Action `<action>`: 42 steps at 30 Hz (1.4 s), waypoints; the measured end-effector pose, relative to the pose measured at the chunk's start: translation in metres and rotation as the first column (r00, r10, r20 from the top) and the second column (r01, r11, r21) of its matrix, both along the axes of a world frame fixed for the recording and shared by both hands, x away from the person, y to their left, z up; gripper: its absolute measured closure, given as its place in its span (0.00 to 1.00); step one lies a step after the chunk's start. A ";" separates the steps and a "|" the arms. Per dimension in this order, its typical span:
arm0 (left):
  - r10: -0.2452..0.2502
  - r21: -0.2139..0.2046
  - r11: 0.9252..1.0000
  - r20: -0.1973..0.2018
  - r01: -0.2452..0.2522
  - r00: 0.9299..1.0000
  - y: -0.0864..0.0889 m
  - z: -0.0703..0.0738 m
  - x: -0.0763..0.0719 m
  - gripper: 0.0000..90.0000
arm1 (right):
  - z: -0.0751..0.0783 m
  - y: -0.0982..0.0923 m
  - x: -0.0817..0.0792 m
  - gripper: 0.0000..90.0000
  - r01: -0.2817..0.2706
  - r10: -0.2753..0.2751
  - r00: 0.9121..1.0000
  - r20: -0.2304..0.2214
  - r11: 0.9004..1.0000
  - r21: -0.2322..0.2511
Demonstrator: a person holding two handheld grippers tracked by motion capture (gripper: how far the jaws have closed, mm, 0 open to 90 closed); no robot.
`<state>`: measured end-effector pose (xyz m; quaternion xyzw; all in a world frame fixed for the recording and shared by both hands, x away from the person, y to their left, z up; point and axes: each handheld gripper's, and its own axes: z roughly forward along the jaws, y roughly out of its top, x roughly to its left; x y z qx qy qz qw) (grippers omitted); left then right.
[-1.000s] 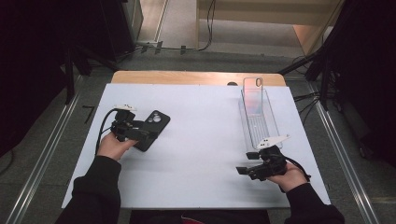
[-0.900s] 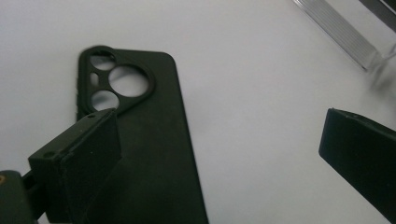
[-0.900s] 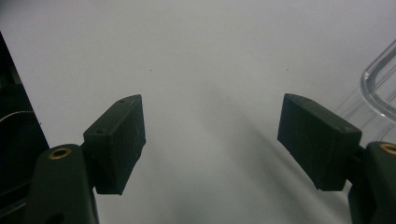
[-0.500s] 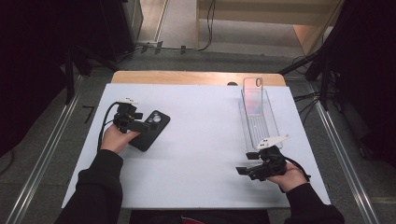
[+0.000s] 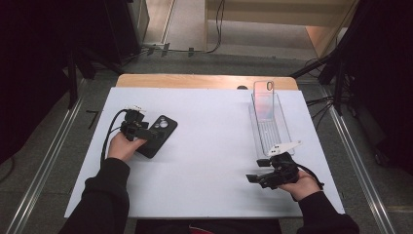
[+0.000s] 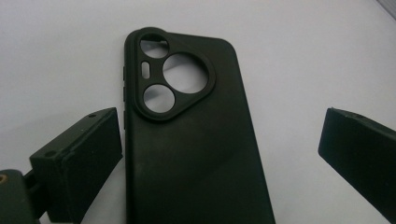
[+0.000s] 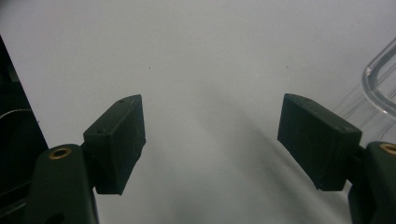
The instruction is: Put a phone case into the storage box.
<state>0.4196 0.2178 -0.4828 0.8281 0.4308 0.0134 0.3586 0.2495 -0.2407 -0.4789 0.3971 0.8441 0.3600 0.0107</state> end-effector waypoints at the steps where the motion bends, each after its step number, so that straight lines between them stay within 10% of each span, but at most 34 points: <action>1: 0.001 0.001 1.000 -0.002 -0.001 1.000 0.000 -0.001 0.000 0.00 | 0.000 0.000 0.000 0.24 -0.001 0.001 1.000 0.001 1.000 0.000; 18: 0.006 0.076 0.997 0.041 -0.009 0.999 -0.008 -0.012 -0.006 0.00 | 0.000 0.000 0.000 0.24 0.002 -0.002 1.000 -0.003 1.000 -0.009; 25: 0.010 0.194 0.980 0.128 -0.035 0.992 -0.019 -0.014 -0.015 0.06 | -0.001 0.000 0.000 0.24 -0.001 0.001 1.000 0.001 1.000 -0.015; 28: -0.013 0.274 0.961 0.182 -0.038 0.983 -0.026 -0.017 -0.021 0.08 | -0.001 0.000 0.000 0.24 -0.001 0.001 1.000 0.001 1.000 -0.015; 42: 0.014 0.257 0.964 0.182 -0.061 0.983 -0.023 -0.016 -0.022 0.15 | -0.001 0.001 0.000 0.24 0.000 0.000 1.000 0.001 1.000 -0.014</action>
